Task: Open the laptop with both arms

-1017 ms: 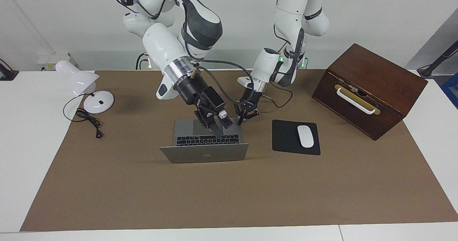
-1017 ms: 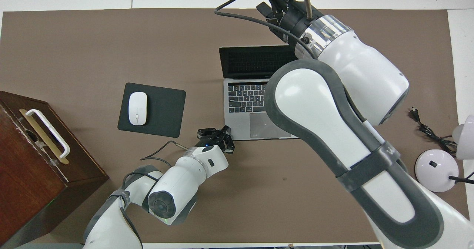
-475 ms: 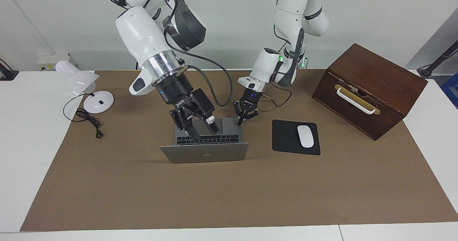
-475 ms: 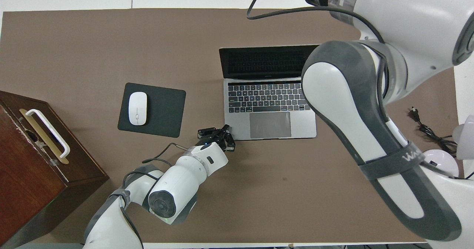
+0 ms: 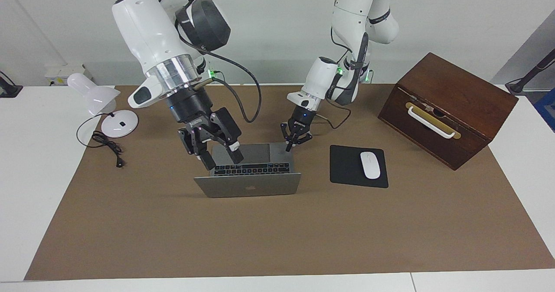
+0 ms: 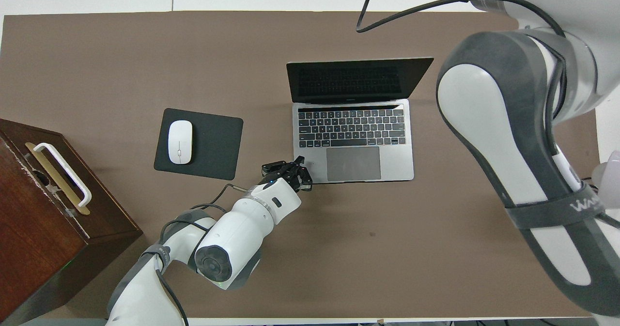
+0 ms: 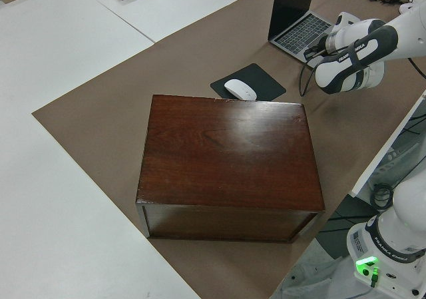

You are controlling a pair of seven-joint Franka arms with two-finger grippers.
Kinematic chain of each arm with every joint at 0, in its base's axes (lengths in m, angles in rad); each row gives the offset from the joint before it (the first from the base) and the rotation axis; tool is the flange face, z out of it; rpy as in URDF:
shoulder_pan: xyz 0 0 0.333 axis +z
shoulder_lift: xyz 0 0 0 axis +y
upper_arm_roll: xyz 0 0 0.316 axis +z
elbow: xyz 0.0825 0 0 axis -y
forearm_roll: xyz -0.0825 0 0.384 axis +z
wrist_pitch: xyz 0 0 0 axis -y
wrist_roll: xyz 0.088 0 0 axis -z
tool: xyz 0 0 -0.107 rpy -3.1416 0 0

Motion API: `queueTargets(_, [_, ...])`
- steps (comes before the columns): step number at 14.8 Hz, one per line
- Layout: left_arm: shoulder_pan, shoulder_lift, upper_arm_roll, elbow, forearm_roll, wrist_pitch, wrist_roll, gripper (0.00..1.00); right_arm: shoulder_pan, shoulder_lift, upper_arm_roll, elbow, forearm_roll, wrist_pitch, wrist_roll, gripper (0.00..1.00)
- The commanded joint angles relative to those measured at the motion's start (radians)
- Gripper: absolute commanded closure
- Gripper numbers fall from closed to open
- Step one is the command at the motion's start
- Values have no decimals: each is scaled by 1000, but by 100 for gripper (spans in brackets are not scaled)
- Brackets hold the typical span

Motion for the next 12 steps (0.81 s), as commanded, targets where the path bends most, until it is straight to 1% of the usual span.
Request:
queueTargets(1, [-12, -86, 14, 25, -14, -152, -43, 100, -33, 7, 8, 29, -24, -83, -65, 0])
queueTargets(5, [5, -152, 17, 83, -14, -349, -43, 100, -58, -15, 10, 29, -117, -206, -155, 0])
queueTargets(8, [16, -182, 19, 135, -14, -500, -49, 100, -84, -45, 8, 27, -165, -311, -253, 0])
queueTargets(10, [36, -209, 20, 140, -14, -555, -49, 100, -99, -64, 10, 29, -249, -426, -315, 0])
queueTargets(12, [51, -234, 20, 149, -14, -632, -44, 100, -105, -90, 10, 26, -330, -508, -428, 0])
